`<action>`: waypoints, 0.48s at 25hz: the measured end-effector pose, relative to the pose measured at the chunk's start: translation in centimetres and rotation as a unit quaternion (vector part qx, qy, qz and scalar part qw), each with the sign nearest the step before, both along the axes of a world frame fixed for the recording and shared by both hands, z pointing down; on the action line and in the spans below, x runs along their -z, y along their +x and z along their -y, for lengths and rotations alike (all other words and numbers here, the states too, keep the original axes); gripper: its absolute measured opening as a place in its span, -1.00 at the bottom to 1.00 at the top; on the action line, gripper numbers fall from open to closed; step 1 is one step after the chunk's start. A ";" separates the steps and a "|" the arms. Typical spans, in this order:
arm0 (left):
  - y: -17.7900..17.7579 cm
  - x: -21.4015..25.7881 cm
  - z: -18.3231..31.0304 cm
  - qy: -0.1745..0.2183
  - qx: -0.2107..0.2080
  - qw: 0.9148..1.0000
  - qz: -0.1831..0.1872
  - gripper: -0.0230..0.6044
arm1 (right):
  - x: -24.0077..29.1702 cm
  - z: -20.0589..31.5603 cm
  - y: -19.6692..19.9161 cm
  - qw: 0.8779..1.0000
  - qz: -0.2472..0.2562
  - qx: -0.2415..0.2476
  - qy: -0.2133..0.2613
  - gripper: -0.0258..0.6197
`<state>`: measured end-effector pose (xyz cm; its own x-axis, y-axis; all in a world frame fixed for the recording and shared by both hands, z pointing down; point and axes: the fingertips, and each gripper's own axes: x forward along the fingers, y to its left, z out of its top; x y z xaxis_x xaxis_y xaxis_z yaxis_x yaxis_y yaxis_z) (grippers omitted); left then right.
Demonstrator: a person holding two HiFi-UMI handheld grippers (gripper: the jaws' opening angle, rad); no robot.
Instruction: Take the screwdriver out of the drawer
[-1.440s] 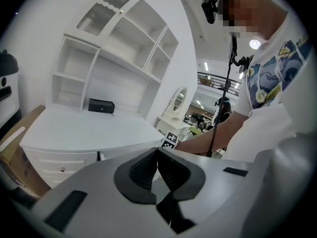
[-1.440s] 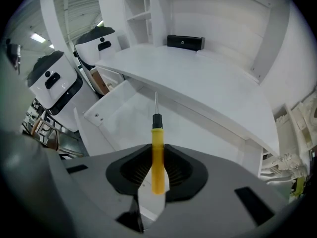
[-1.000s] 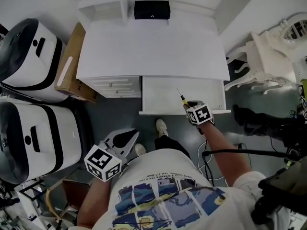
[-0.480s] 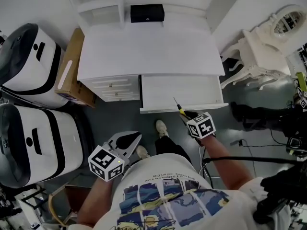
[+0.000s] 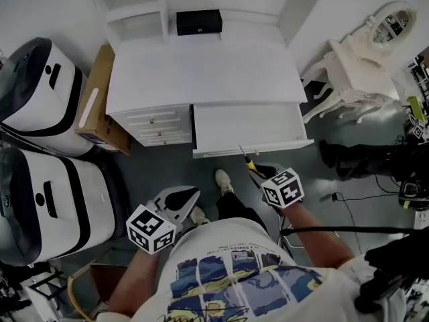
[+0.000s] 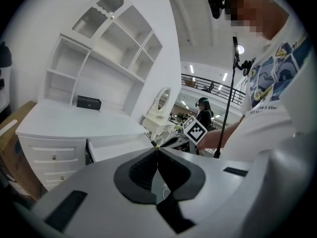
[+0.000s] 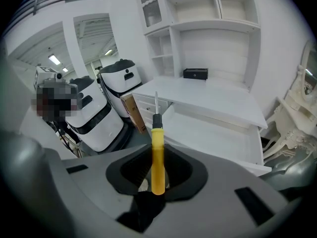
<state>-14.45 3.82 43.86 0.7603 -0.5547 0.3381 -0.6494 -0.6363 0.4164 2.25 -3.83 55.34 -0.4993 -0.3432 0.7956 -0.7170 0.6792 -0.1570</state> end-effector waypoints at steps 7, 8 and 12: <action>0.1 0.4 -0.8 0.006 -0.004 1.000 0.001 -0.88 | 1.3 -1.6 -0.7 1.000 0.014 0.001 0.007 -0.63; 0.0 0.5 -0.9 0.007 -0.004 1.000 0.001 -0.88 | 1.5 -1.8 -0.8 1.000 0.015 0.003 0.007 -0.63; -0.3 0.5 -1.3 0.006 0.002 1.000 0.001 -0.88 | 2.0 -2.4 -1.6 1.000 0.020 0.013 0.008 -0.63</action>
